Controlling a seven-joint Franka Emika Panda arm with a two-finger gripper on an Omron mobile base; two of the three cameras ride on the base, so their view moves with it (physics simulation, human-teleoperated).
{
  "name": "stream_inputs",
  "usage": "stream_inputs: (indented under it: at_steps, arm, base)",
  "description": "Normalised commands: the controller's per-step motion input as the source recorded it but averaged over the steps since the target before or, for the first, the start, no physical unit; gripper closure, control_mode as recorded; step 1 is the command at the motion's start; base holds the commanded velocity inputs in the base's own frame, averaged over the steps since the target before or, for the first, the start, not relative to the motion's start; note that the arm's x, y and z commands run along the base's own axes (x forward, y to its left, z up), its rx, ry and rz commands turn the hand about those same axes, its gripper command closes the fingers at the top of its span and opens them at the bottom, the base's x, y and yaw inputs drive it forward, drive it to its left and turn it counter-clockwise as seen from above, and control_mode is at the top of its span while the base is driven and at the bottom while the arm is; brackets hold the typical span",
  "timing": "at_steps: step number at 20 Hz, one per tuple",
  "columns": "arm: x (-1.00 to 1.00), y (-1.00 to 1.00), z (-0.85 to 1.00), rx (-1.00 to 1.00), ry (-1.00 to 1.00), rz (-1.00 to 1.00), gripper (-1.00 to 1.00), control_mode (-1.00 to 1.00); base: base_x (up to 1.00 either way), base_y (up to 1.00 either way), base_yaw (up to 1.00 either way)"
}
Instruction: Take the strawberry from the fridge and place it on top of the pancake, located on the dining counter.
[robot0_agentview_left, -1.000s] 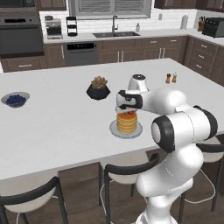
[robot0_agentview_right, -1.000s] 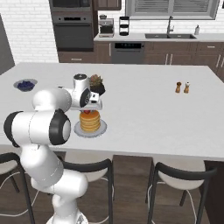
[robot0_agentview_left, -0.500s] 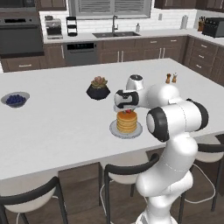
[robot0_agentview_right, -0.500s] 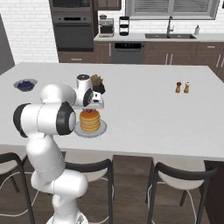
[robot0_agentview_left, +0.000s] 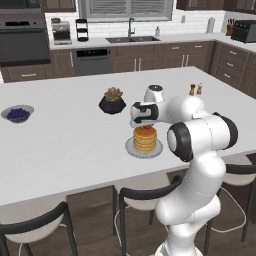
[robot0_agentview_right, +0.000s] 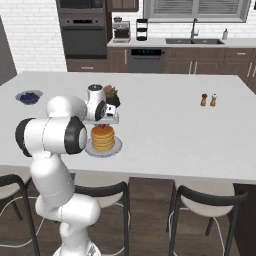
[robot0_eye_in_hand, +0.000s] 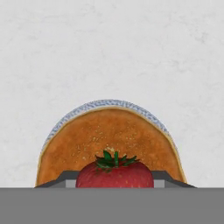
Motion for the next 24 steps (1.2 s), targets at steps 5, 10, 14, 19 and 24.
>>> stream_inputs:
  at_steps: [5,10,14,19,24]
  arm:
    - [-0.11,0.0,0.0,0.0,0.03,0.0,1.0,-1.0]
    - [-0.12,0.0,0.0,0.0,0.01,0.0,1.0,-1.0]
    - [-0.14,0.0,0.0,0.0,0.0,0.0,1.0,-1.0]
    - [-0.08,0.0,-0.07,0.0,0.0,0.0,1.0,-1.0]
    - [0.0,0.0,-0.23,0.0,0.01,0.0,1.0,-1.0]
  base:
    - [0.0,0.0,0.0]
    - [0.0,0.0,0.0]
    - [0.0,0.0,0.0]
    - [0.0,0.0,0.0]
    - [0.0,0.0,0.0]
